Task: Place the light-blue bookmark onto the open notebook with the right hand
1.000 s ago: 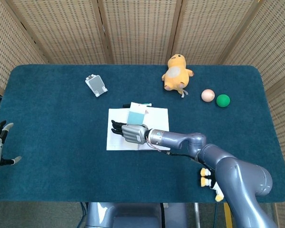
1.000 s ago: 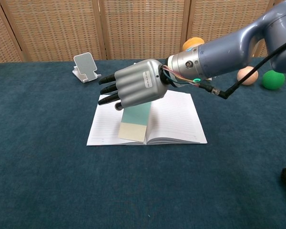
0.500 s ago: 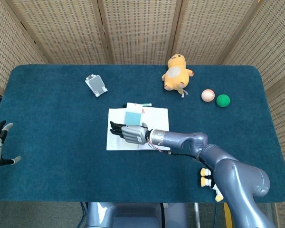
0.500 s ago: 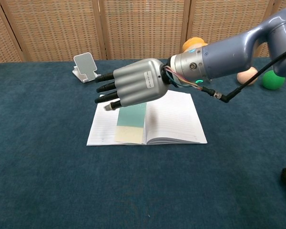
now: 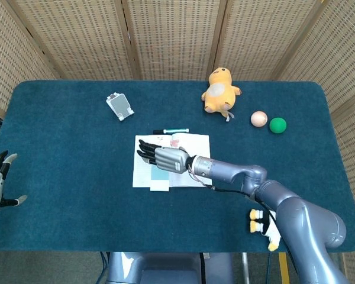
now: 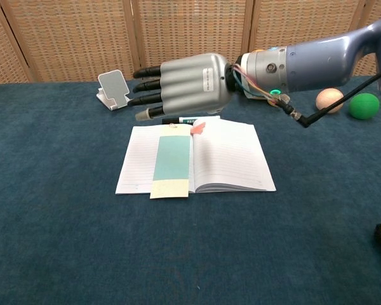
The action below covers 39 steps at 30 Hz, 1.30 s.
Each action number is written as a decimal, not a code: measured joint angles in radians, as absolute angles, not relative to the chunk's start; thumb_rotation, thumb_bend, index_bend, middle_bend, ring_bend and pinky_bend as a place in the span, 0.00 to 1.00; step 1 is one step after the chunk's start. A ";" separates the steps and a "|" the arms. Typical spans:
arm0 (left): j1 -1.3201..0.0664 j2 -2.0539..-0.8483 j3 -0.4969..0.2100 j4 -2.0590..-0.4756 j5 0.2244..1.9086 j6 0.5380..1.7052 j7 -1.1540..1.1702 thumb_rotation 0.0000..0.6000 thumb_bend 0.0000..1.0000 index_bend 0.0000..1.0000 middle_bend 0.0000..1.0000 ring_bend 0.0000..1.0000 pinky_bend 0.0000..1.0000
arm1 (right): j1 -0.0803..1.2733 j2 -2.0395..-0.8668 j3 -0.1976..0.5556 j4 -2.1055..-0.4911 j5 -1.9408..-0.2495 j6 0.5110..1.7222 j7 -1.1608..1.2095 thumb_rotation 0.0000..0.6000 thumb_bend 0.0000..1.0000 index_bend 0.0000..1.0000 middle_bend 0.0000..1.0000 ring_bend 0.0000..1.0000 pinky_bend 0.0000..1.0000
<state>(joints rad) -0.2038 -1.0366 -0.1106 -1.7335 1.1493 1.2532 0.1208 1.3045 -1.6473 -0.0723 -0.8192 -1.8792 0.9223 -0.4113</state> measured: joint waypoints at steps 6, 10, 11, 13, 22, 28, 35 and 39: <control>-0.202 -1.032 -0.110 -1.735 1.157 1.256 0.109 1.00 0.00 0.00 0.00 0.00 0.00 | 1.238 -1.583 -0.024 -0.936 -1.754 0.942 -0.245 1.00 0.94 0.00 0.00 0.00 0.02; -0.201 -1.027 -0.104 -1.734 1.173 1.252 0.099 1.00 0.00 0.00 0.00 0.00 0.00 | 1.193 -1.529 -0.006 -1.050 -1.670 0.928 -0.176 1.00 1.00 0.00 0.00 0.00 0.00; -0.201 -1.027 -0.102 -1.734 1.178 1.252 0.098 1.00 0.00 0.00 0.00 0.00 0.00 | 1.183 -1.516 -0.004 -1.079 -1.651 0.919 -0.164 1.00 1.00 0.00 0.00 0.00 0.00; -0.202 -1.026 -0.098 -1.734 1.187 1.250 0.096 1.00 0.00 0.00 0.00 0.00 0.00 | 1.161 -1.487 -0.001 -1.147 -1.613 0.891 -0.144 1.00 1.00 0.00 0.00 0.00 0.00; -0.214 -1.035 -0.094 -1.732 1.189 1.238 0.118 1.00 0.00 0.00 0.00 0.00 0.00 | 1.131 -1.463 0.024 -1.258 -1.491 0.742 -0.185 1.00 1.00 0.00 0.00 0.00 0.00; -0.218 -1.041 -0.096 -1.730 1.173 1.234 0.131 1.00 0.00 0.00 0.00 0.00 0.00 | 1.160 -1.535 0.057 -1.218 -1.468 0.692 -0.222 1.00 1.00 0.00 0.00 0.00 0.00; -0.217 -1.043 -0.096 -1.729 1.166 1.236 0.131 1.00 0.00 0.00 0.00 0.00 0.00 | 1.200 -1.587 0.072 -1.190 -1.467 0.633 -0.205 1.00 1.00 0.00 0.00 0.00 0.00; -0.221 -1.045 -0.098 -1.721 1.154 1.224 0.130 1.00 0.00 0.00 0.00 0.00 0.00 | 1.222 -1.625 0.068 -1.159 -1.467 0.580 -0.212 1.00 1.00 0.00 0.00 0.00 0.00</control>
